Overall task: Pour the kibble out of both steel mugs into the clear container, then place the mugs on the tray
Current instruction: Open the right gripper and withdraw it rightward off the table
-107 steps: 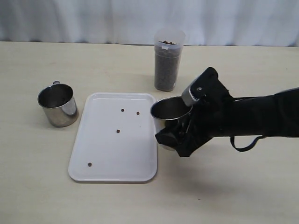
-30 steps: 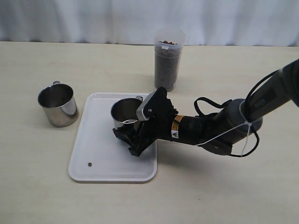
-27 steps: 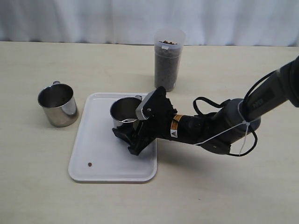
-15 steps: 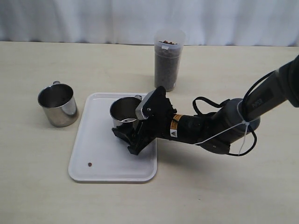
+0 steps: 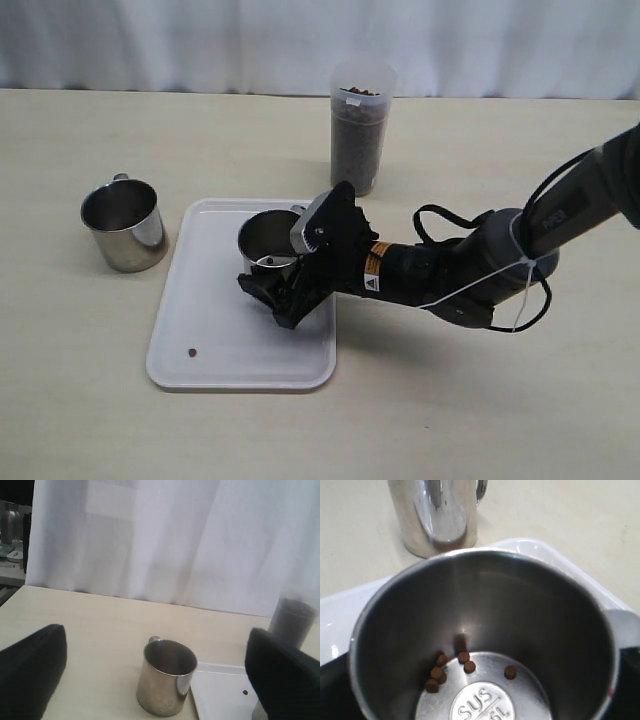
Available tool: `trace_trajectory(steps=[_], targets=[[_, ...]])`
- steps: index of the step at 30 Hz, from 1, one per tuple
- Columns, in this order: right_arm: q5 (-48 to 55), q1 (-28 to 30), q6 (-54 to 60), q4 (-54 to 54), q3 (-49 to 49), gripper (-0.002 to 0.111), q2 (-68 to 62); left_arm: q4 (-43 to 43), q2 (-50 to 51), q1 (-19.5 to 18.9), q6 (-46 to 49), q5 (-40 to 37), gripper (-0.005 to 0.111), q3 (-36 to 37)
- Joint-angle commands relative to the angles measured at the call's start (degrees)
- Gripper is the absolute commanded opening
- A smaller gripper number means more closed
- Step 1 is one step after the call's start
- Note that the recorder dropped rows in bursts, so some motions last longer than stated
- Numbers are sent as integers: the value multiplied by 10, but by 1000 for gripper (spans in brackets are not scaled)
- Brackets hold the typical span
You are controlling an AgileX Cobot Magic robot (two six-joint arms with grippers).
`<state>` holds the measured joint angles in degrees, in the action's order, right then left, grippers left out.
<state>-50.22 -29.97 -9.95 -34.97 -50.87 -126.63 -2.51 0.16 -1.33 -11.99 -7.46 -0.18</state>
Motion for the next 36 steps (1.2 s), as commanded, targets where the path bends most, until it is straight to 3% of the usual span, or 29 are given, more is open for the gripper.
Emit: trace_trajectory(steps=[1,24,29,36], targets=[[-6,-2,1,-2,4,106,18,1,-2,0,-1,5,97,2],[-5,-1,17,42,127,106,129,1,-2,0,-1,5,97,2],[-8,-1,83,180,226,106,221,1,-2,0,-1,5,97,2],[-6,-1,75,193,378,106,423,1,-2,0,-1,5,97,2]])
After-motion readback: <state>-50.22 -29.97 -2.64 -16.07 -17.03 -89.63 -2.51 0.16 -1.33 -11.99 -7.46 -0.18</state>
